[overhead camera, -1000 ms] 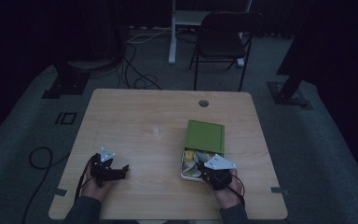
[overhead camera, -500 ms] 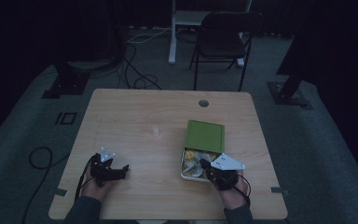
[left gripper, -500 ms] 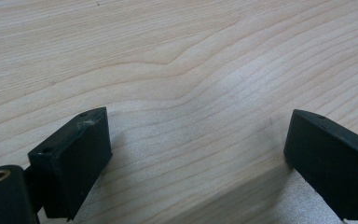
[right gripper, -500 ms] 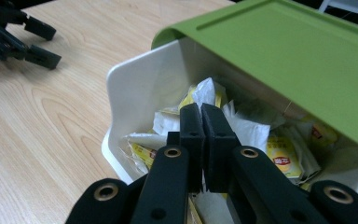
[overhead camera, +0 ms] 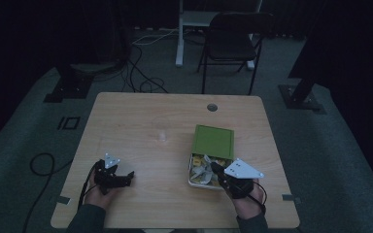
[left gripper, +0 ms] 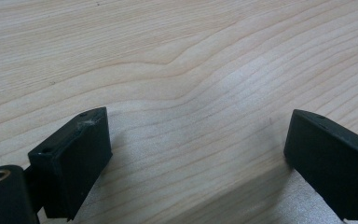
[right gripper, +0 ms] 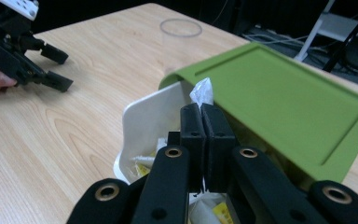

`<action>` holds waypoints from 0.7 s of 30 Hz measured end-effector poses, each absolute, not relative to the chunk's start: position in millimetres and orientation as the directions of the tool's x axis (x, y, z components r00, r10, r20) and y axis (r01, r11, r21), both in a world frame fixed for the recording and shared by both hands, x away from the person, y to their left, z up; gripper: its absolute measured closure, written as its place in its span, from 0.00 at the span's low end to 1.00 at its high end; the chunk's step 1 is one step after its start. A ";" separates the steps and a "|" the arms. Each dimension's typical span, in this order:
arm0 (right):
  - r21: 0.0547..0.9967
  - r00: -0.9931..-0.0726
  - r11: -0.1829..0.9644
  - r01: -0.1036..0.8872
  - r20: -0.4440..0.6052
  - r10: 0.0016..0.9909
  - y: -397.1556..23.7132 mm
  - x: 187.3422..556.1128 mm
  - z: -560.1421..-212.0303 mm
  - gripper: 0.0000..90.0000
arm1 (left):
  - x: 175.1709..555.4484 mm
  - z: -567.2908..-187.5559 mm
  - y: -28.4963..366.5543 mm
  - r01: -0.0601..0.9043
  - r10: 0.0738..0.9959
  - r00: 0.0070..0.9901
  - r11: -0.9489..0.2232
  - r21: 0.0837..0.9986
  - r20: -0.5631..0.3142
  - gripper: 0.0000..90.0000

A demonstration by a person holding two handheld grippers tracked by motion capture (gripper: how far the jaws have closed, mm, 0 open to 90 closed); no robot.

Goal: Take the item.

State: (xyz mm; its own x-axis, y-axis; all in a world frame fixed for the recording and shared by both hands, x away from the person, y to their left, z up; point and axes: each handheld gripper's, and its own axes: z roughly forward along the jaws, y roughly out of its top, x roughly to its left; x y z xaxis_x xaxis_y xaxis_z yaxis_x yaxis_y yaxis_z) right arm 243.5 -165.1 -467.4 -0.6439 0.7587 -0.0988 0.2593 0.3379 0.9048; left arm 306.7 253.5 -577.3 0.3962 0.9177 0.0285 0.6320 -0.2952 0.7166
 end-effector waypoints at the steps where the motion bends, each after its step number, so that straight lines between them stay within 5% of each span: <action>1: 0.906 -0.644 0.338 0.255 -0.101 0.758 -165.2 243.1 -465.9 0.99 | 306.7 -577.2 253.6 0.632 0.917 0.397 -0.297 0.716 0.030 0.09; 21: 0.928 -0.649 0.328 0.174 -0.143 0.747 -170.2 231.1 -431.4 0.99 | 306.7 -577.2 253.6 0.632 0.917 0.397 -0.297 0.716 0.030 0.09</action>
State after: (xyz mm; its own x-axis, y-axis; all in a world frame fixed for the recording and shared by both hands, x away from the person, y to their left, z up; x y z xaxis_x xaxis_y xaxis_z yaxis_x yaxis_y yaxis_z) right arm 231.1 -170.2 -431.4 -0.6490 0.7473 -0.1427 0.1741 0.3284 0.9284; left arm 306.7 253.6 -577.2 0.3969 0.9174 0.0296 0.6323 -0.2966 0.7157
